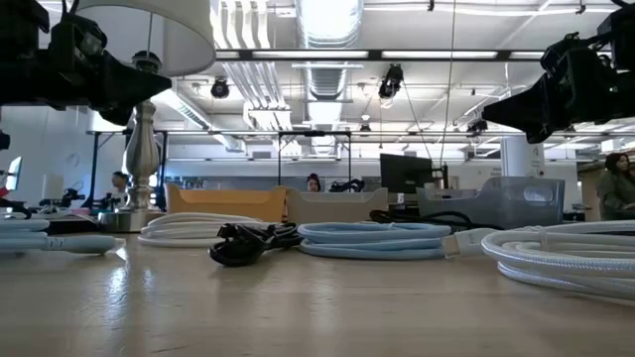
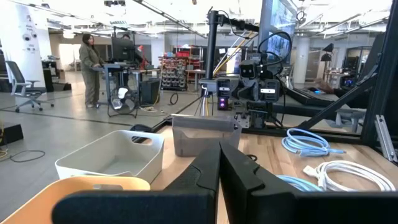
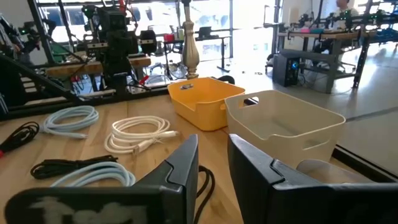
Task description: Pick & Place USB Port
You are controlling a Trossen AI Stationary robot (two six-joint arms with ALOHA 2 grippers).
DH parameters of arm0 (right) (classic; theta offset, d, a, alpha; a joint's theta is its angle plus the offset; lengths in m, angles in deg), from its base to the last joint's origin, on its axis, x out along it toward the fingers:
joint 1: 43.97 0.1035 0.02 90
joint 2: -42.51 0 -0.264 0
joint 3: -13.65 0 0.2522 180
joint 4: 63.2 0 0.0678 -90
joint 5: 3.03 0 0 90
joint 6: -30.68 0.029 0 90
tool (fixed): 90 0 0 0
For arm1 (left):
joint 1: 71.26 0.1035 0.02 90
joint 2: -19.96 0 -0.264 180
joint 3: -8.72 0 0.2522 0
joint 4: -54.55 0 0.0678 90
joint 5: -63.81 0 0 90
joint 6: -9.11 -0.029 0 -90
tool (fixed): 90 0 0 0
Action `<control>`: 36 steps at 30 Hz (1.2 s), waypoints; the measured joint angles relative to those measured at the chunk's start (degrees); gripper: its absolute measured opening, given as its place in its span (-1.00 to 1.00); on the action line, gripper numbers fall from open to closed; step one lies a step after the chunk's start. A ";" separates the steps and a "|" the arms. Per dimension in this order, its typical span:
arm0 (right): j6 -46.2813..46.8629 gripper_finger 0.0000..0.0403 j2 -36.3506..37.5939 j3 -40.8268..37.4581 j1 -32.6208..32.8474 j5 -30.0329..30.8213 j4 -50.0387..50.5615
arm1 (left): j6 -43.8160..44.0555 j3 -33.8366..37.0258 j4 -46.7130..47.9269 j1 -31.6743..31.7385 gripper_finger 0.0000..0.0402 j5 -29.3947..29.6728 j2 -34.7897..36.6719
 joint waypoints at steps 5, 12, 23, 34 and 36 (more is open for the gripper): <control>-0.14 -0.63 0.00 0.00 0.00 0.00 0.00 | 0.00 -0.02 -0.02 -0.01 -0.93 0.01 -0.01; -0.14 -0.66 0.00 -0.02 0.00 -0.02 0.00 | 0.00 0.00 -0.02 0.01 -0.93 -0.01 -0.01; -0.03 -0.58 -0.01 0.00 0.00 0.00 0.00 | 0.00 -0.02 0.00 0.00 -0.93 0.00 0.00; -0.01 -0.61 0.00 -0.01 0.00 -0.01 -0.01 | 0.00 -0.02 0.00 -0.01 -0.93 0.01 -0.01; -0.14 -0.63 -0.02 -0.02 0.00 0.00 0.00 | 0.00 0.00 0.00 -0.01 -0.93 -0.01 -0.01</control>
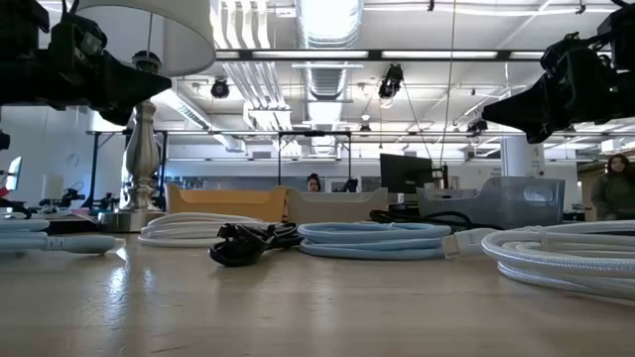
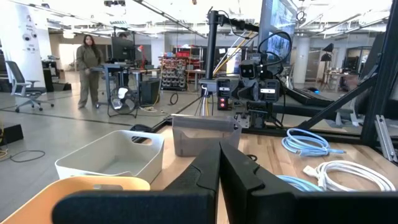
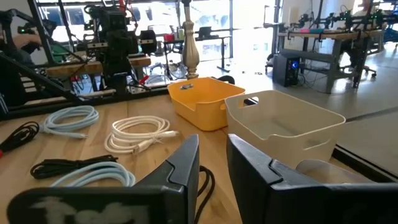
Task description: Pick & Place USB Port
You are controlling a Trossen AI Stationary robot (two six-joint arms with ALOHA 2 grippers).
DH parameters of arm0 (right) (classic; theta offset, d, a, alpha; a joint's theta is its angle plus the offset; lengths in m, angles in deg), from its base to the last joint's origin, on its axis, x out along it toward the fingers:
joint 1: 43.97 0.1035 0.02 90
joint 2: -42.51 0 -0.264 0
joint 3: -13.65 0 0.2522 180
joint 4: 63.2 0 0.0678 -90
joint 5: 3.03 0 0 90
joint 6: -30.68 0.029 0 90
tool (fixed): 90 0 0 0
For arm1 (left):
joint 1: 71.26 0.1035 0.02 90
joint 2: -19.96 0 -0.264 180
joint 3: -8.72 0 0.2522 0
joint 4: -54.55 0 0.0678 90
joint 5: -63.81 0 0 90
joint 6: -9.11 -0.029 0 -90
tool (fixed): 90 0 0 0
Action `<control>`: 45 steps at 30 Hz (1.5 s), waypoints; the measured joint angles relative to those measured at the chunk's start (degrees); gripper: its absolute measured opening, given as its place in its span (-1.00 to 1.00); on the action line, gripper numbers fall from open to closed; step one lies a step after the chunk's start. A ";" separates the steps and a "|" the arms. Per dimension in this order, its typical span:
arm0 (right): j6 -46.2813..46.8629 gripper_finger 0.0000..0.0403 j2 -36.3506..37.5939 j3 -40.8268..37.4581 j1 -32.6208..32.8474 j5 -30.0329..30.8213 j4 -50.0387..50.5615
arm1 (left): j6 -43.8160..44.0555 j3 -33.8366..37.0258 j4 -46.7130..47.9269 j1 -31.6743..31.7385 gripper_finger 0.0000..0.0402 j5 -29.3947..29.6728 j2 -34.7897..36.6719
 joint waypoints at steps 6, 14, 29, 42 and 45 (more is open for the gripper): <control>0.02 -0.66 0.01 0.00 0.00 -0.01 -0.01 | 0.00 -0.02 -0.02 0.01 -0.93 0.00 0.02; 0.07 -0.61 0.02 0.00 0.00 -0.01 0.00 | 0.01 -0.01 0.00 0.00 -0.93 0.01 0.01; 0.00 -0.62 0.02 0.00 0.00 -0.01 -0.01 | 0.00 -0.02 -0.01 0.01 -0.93 0.02 0.01; 0.03 -0.63 0.00 0.00 0.00 -0.02 -0.01 | 0.00 -0.01 -0.02 0.01 -0.93 0.01 0.00; 0.15 -0.61 0.02 0.02 0.00 0.00 0.00 | 0.00 -0.02 0.00 0.00 -0.93 0.02 0.01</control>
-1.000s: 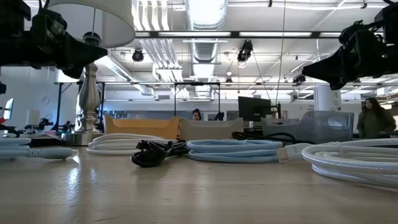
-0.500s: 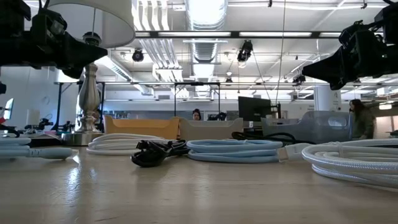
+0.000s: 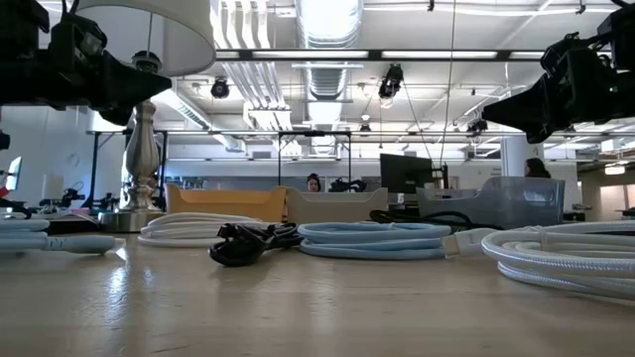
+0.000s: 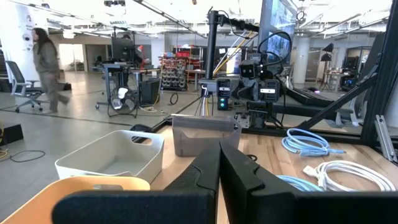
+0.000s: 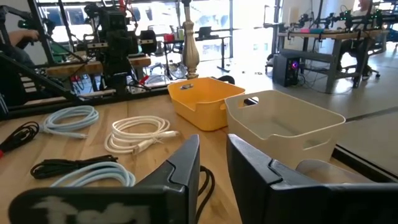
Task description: Pick & Place USB Port
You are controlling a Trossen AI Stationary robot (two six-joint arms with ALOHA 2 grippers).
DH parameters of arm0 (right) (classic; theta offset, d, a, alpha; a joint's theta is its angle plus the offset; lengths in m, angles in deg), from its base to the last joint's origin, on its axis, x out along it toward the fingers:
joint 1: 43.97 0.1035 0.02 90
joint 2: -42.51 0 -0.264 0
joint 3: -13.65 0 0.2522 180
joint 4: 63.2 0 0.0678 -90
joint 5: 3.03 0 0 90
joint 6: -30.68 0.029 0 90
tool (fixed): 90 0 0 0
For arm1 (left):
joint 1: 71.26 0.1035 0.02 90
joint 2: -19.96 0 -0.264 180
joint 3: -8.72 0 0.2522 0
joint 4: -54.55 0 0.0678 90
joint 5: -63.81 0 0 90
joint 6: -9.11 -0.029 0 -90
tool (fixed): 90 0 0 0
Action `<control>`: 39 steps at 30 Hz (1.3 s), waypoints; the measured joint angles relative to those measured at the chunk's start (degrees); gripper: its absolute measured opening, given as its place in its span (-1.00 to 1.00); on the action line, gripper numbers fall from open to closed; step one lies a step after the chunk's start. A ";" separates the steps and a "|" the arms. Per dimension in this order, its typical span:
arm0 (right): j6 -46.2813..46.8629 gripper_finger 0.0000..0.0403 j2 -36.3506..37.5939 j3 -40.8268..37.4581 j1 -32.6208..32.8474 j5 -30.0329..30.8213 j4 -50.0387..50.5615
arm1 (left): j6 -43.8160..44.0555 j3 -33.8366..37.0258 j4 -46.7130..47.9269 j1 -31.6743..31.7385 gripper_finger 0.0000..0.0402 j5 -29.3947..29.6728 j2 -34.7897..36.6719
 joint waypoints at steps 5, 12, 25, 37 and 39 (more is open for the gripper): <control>0.00 -0.58 0.00 0.00 0.00 0.00 -0.02 | 0.00 0.01 0.00 0.01 -0.93 -0.02 0.00; -0.13 -0.58 0.00 -0.02 0.00 0.00 -0.02 | 0.02 0.00 0.00 0.00 -0.93 0.00 0.01; -0.04 -0.66 -0.02 -0.02 0.00 -0.02 -0.02 | 0.00 0.00 -0.01 0.01 -0.93 -0.02 0.00; -0.12 -0.58 -0.01 -0.01 0.00 -0.02 -0.01 | 0.01 0.01 0.00 0.00 -0.93 -0.01 0.00; -0.06 -0.57 -0.02 -0.02 0.00 -0.02 0.00 | 0.00 0.00 -0.02 0.00 -0.93 -0.02 0.01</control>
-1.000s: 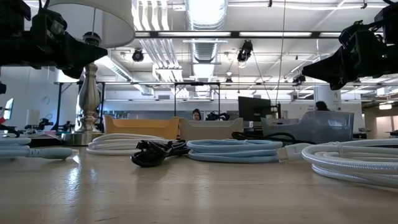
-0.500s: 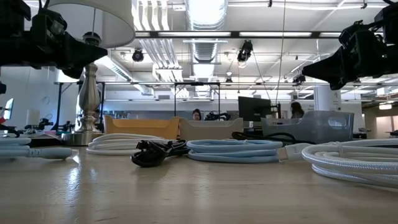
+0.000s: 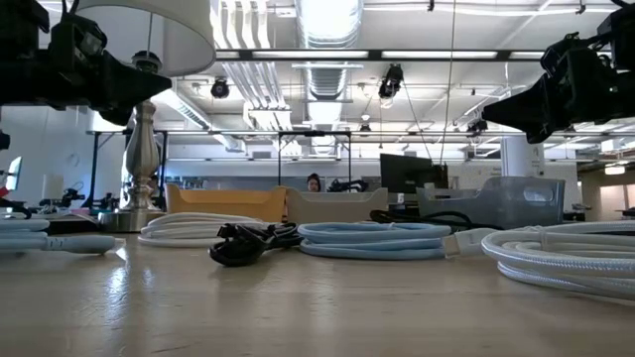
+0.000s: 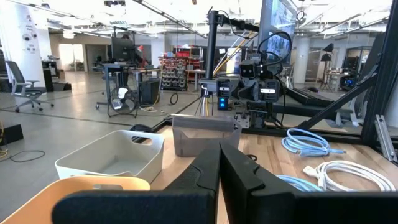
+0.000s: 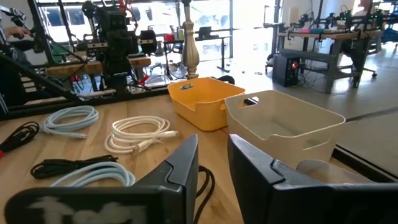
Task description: Pick & Place USB Port
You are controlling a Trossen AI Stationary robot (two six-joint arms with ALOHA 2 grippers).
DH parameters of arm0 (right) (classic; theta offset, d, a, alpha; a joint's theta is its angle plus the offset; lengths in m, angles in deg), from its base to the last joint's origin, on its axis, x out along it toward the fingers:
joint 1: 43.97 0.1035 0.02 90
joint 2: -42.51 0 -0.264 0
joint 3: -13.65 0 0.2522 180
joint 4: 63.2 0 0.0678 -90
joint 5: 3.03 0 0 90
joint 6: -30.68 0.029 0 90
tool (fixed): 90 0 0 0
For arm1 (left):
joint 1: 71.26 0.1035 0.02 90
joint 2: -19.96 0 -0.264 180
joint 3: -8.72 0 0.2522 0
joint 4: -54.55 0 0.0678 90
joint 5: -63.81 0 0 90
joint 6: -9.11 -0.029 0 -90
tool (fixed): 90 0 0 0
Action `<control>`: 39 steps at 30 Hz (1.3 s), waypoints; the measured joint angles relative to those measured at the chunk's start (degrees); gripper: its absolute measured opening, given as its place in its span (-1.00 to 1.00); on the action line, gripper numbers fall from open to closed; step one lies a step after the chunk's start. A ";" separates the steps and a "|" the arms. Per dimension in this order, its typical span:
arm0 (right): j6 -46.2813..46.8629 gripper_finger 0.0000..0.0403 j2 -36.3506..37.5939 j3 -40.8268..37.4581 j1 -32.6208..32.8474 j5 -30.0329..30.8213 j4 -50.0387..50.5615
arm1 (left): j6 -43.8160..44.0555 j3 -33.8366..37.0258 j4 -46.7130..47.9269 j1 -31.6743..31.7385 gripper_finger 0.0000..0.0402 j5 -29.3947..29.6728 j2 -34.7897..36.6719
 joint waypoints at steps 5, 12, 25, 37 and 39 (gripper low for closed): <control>0.08 -0.58 0.00 0.02 0.00 0.02 -0.02 | 0.00 0.01 0.02 -0.01 -0.93 0.02 -0.01; -0.10 -0.64 0.00 0.00 0.00 0.02 -0.02 | 0.00 0.00 0.02 0.02 -0.93 0.00 -0.02; 11.80 -0.62 0.00 0.02 0.00 0.04 -3.58 | 5.26 0.00 -0.07 0.00 -0.93 -0.01 0.00; -0.35 -0.54 -0.22 0.02 -0.04 6.80 -26.70 | 1.01 0.01 0.21 0.02 -0.57 0.20 -1.94; -0.78 -0.48 -1.20 0.02 -0.02 4.46 -31.52 | 1.78 -0.12 -0.09 0.02 -0.42 0.16 -2.53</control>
